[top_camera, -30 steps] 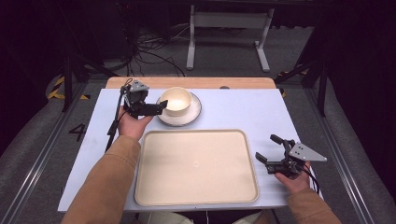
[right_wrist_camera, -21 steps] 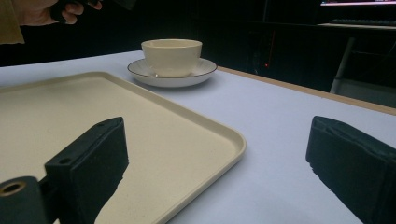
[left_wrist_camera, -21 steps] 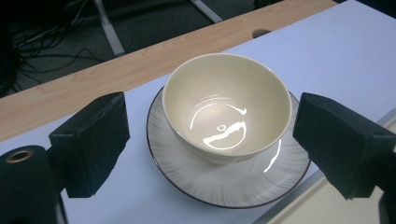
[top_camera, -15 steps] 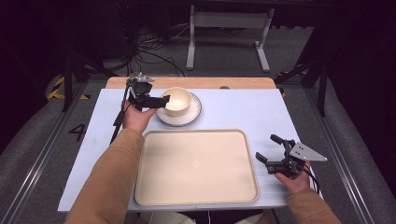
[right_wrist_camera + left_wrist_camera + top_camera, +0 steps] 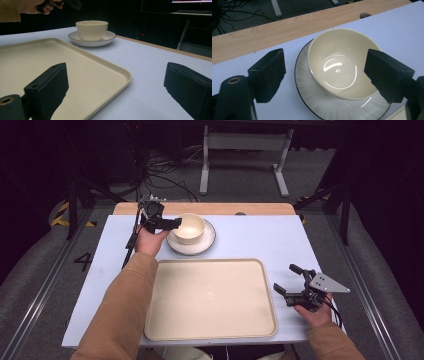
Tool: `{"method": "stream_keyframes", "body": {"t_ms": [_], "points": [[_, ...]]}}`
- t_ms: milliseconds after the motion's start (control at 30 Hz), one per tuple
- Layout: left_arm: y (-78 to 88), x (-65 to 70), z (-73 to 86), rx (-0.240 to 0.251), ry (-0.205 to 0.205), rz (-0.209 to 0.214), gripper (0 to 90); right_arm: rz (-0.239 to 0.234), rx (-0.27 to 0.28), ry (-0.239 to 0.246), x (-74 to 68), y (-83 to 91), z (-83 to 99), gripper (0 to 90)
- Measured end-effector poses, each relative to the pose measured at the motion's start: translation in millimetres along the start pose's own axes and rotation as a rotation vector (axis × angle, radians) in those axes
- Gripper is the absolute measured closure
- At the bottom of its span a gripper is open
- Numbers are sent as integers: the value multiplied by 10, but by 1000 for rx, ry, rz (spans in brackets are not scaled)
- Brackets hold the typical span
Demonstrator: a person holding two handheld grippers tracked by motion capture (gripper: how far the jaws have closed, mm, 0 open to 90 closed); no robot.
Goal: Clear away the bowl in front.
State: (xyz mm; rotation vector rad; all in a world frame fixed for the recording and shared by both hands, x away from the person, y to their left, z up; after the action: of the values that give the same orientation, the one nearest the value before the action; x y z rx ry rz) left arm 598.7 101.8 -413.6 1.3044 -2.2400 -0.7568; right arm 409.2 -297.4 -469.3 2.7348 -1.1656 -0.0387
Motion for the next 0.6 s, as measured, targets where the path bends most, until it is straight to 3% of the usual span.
{"method": "stream_keyframes", "body": {"t_ms": [167, 267, 600], "points": [[-95, -56, 25, -22, 40, -26, 267, 4, 1, -1, 3, -1, 0, 58], [-189, -92, 71, -52, 88, -29, 290, 8, 2, -4, 7, 2, -1, 58], [-381, -146, 187, -121, 163, 14, 354, 12, 5, -11, 10, 5, -1, 57]]}}
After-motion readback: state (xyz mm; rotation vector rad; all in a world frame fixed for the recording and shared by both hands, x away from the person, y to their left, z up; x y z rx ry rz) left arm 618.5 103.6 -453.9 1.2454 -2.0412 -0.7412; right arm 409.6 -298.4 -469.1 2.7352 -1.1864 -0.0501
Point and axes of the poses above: each handheld gripper's, and its own axes: y roughly backward along the jaws, z roughly out of its underside, x roughly to its right, the point moved 8 cm from there along -y, roughly forward along the jaws, and after that the axes turned 1 degree about -y, right-handed, at the moved point
